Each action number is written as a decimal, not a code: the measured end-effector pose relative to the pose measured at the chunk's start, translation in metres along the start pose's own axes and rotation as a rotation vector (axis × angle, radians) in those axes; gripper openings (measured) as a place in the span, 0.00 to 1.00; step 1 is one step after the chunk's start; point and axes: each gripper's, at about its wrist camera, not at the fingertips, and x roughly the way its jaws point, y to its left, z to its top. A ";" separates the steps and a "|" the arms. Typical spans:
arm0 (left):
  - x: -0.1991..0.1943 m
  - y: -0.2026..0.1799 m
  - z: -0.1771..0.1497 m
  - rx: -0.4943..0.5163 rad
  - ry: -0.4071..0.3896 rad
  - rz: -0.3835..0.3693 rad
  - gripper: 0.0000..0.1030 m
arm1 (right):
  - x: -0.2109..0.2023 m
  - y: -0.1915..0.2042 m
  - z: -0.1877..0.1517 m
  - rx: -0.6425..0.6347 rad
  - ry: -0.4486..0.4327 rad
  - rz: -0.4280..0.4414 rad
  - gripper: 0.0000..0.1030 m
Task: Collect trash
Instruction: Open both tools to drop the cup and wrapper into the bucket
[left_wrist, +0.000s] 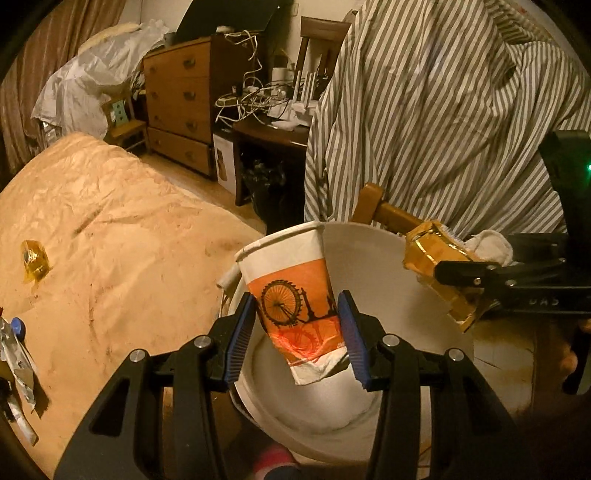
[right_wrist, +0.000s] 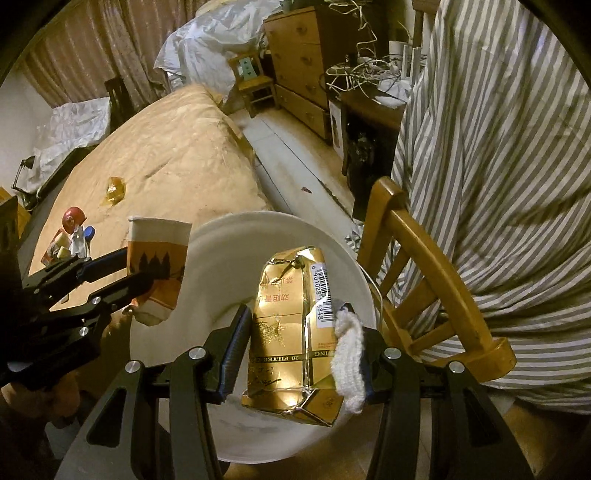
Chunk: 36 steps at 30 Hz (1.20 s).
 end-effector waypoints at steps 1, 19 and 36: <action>0.001 0.000 0.000 -0.001 0.001 0.001 0.44 | 0.001 -0.003 0.001 0.003 -0.001 0.005 0.49; 0.003 0.002 -0.002 0.007 -0.006 0.028 0.72 | -0.009 0.006 0.005 0.036 -0.070 0.061 0.72; -0.031 0.040 -0.022 -0.054 -0.042 0.041 0.72 | -0.032 0.071 0.005 -0.068 -0.140 0.135 0.73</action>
